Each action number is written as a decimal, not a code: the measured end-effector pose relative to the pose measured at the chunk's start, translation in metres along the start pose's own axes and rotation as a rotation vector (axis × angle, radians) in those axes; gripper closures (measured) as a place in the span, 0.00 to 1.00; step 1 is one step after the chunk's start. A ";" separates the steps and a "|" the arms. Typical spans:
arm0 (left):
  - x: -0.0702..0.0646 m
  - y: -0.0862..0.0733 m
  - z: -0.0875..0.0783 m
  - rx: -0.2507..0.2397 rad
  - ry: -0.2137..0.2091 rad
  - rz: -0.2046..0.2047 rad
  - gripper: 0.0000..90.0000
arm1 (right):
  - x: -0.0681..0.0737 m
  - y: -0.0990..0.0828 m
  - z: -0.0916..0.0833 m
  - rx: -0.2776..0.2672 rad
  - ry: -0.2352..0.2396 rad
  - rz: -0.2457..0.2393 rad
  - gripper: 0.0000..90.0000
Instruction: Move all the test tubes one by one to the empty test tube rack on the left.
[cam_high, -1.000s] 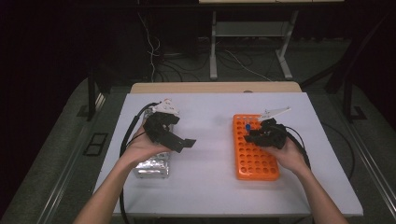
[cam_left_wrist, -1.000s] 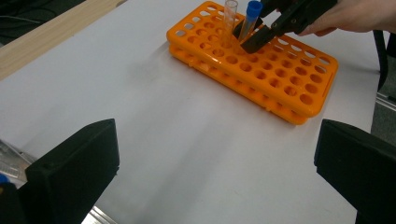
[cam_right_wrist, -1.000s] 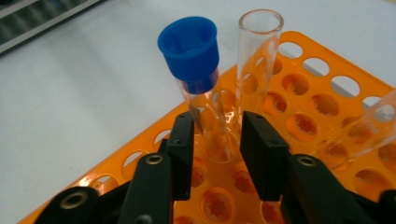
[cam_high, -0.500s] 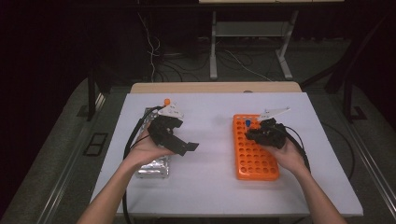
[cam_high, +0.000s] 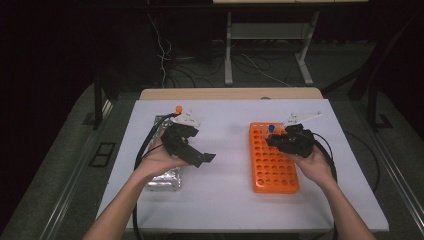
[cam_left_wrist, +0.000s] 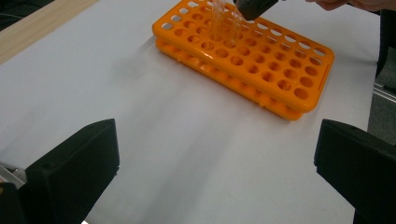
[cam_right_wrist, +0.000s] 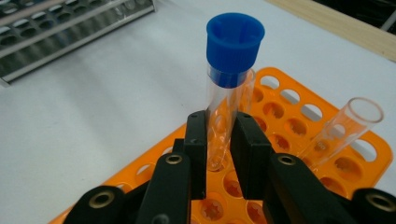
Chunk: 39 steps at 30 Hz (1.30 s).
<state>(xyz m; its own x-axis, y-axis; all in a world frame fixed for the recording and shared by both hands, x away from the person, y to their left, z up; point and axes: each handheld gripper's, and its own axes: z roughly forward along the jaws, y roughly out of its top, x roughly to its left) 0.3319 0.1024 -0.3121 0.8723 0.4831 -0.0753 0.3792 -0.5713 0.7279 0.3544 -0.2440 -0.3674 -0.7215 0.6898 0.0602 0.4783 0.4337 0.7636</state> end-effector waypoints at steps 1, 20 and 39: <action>0.000 0.001 0.000 0.002 -0.001 0.007 0.00 | 0.001 0.001 -0.002 -0.006 0.004 -0.002 0.85; -0.014 0.023 -0.001 0.012 -0.026 0.064 0.00 | 0.032 0.019 -0.030 -0.023 0.106 -0.076 0.85; -0.030 0.041 0.007 0.040 -0.090 0.143 0.03 | 0.079 0.029 -0.009 0.042 0.225 -0.191 0.85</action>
<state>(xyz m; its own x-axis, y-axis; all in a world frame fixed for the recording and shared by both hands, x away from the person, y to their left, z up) 0.3237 0.0601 -0.2847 0.9417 0.3346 -0.0353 0.2598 -0.6565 0.7081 0.3071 -0.1819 -0.3348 -0.8910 0.4496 0.0631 0.3407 0.5701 0.7476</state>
